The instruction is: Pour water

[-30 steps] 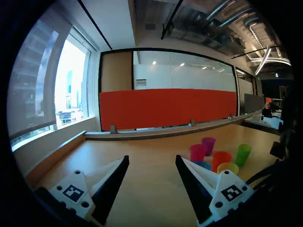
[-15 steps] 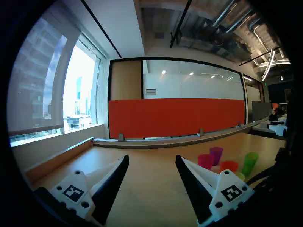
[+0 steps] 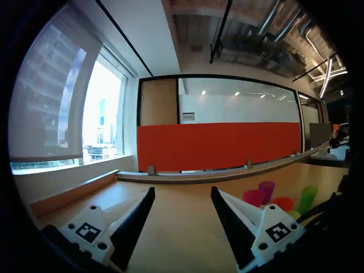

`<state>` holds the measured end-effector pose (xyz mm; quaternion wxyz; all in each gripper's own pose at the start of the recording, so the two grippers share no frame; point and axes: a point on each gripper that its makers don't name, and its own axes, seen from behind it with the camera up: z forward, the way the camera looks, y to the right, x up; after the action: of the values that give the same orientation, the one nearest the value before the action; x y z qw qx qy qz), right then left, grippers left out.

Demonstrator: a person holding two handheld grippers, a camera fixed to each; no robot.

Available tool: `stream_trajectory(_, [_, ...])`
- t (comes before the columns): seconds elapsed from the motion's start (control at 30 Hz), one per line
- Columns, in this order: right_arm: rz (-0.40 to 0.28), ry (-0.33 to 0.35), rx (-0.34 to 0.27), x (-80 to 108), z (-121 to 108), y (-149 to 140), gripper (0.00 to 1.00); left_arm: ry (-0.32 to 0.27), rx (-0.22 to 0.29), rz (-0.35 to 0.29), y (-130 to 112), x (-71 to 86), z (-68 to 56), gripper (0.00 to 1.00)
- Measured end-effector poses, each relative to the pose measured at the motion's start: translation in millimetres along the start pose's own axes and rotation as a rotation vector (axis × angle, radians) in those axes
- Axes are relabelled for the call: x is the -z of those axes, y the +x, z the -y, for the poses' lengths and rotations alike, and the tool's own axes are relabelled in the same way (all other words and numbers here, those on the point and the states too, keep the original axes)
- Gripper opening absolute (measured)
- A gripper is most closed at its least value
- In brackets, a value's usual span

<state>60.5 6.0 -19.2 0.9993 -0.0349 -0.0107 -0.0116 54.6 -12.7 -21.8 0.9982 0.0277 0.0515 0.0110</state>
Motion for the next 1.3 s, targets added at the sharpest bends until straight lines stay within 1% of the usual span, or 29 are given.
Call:
stream_trajectory(0.1, [-0.002, 0.000, -0.004, 0.2, 1.6, 2.7, 0.99, 0.023, -0.005, -0.007, -2.1, -0.7, 2.8, 0.91])
stream_trajectory(0.2, [0.007, 0.000, -0.002, -0.5, 3.0, 4.6, 0.99, 0.032, 0.005, -0.006, -8.2, -1.0, 1.5, 0.91])
stream_trajectory(0.4, [-0.006, 0.004, 0.020, -1.3, 9.5, 12.2, 0.99, 0.030, 0.034, -0.004, -18.0, -4.4, -0.7, 0.91])
stream_trajectory(0.6, [-0.004, 0.010, 0.038, -4.0, 17.2, 14.0, 0.98, 0.037, 0.042, -0.002, -26.1, -6.3, 0.4, 0.91])
stream_trajectory(0.77, [-0.003, 0.015, 0.038, -4.4, 21.1, 14.2, 0.99, 0.032, 0.052, 0.008, -34.6, -9.1, -3.0, 0.91])
stream_trajectory(1.17, [-0.009, 0.015, 0.036, -4.2, 18.4, 16.7, 0.98, 0.036, 0.057, 0.017, -42.5, -10.3, -2.0, 0.91])
stream_trajectory(1.3, [-0.009, 0.015, 0.036, -3.6, 17.3, 16.5, 0.99, 0.039, 0.049, 0.026, -46.2, -9.8, -1.7, 0.91])
